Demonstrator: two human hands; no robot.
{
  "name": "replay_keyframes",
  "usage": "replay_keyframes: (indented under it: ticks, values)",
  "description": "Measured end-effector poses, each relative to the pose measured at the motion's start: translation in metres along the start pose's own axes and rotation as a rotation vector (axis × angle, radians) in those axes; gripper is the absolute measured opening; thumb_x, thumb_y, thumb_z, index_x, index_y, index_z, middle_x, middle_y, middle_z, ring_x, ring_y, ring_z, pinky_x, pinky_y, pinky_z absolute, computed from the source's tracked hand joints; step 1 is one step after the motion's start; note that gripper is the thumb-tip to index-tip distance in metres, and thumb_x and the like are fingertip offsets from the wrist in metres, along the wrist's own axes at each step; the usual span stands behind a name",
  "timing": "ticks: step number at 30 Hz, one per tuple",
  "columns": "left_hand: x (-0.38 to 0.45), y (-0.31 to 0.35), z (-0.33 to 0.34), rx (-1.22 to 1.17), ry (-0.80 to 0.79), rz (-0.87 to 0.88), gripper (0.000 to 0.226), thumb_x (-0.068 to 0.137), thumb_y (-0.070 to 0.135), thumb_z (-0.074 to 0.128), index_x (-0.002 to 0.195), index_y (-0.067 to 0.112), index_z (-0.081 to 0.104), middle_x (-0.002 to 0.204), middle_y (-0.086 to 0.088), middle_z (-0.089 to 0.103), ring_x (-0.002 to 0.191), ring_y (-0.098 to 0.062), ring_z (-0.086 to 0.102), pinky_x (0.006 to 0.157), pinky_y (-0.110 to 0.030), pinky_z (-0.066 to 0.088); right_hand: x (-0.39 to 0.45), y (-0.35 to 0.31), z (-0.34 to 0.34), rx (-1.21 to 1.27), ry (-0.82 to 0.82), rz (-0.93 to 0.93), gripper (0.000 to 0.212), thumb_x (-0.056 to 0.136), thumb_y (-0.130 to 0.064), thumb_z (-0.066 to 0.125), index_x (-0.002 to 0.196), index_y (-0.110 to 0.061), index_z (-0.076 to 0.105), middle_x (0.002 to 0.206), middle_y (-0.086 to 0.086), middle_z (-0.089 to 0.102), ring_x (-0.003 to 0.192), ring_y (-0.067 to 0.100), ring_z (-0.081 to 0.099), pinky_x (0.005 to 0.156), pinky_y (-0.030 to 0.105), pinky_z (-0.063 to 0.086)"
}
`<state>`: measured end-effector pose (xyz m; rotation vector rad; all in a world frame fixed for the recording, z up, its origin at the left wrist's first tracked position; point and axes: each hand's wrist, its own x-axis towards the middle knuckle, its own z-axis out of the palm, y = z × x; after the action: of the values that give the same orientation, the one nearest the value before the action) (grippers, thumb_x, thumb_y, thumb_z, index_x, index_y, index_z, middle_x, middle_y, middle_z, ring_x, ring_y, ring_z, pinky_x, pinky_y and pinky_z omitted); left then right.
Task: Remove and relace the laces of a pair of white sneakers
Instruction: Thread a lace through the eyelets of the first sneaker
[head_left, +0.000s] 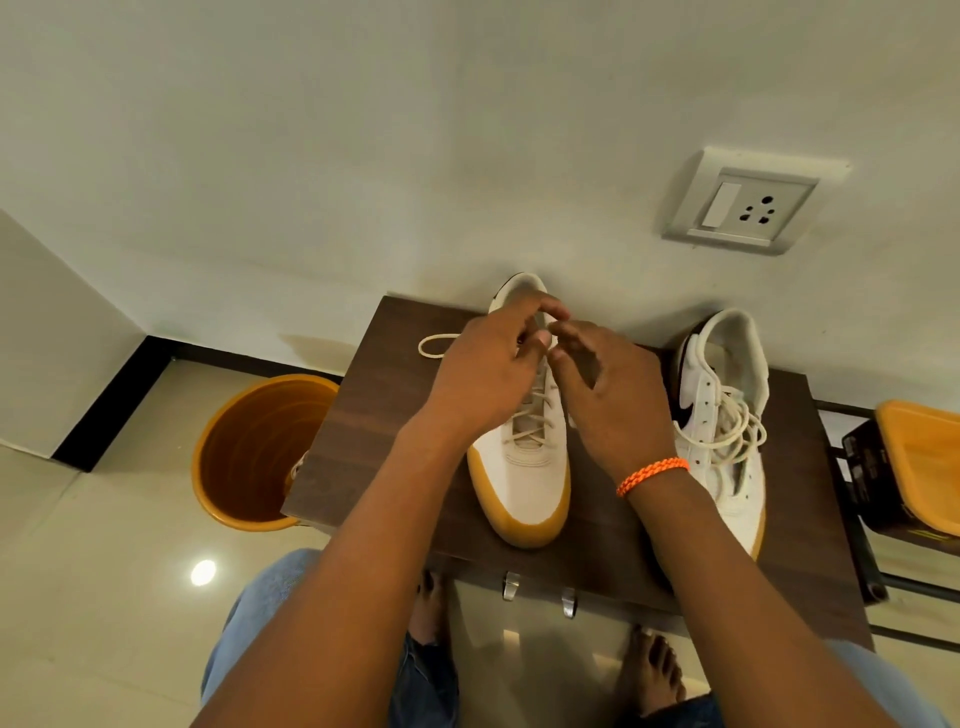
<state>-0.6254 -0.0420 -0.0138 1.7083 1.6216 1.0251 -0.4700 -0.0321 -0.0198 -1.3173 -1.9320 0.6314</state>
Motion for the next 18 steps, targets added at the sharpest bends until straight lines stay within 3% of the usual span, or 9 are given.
replay_keyframes:
  ticks: [4,8,11,18]
  values:
    - [0.001,-0.003,-0.001,-0.01,0.01,-0.031,0.029,0.106,0.018,0.056,0.125,0.039,0.064,0.088,0.009,0.067,0.085,-0.01,0.066,0.085,-0.046,0.059,0.003,0.01,0.001,0.056,0.016,-0.032,0.019,0.1,-0.02,0.066,0.115,-0.021,0.078,0.107,-0.006,0.076,0.099,0.007,0.068,0.091,0.033,0.057]
    - [0.003,-0.007,-0.006,-0.029,0.066,-0.074,0.029,0.106,0.018,0.053,0.12,0.039,0.066,0.083,0.006,0.067,0.078,-0.02,0.065,0.074,-0.05,0.059,0.007,0.017,-0.003,0.058,0.067,0.045,0.015,0.098,-0.016,0.068,0.106,-0.02,0.08,0.099,-0.008,0.075,0.095,0.007,0.069,0.089,0.038,0.058]
    - [0.004,-0.008,-0.005,-0.037,0.073,-0.069,0.028,0.105,0.015,0.056,0.12,0.037,0.066,0.078,0.011,0.064,0.069,-0.009,0.06,0.067,-0.039,0.056,0.005,0.017,-0.003,-0.031,0.066,0.043,0.016,0.097,-0.017,0.068,0.107,-0.022,0.079,0.101,-0.009,0.075,0.096,0.007,0.067,0.09,0.038,0.057]
    - [0.004,-0.007,-0.002,-0.083,0.058,-0.078,0.026,0.104,0.013,0.057,0.119,0.031,0.068,0.073,0.007,0.069,0.073,-0.008,0.068,0.081,-0.041,0.06,0.005,0.01,0.001,0.09,0.045,0.048,0.017,0.097,-0.012,0.067,0.107,-0.021,0.078,0.101,-0.009,0.075,0.095,0.005,0.069,0.088,0.03,0.059]
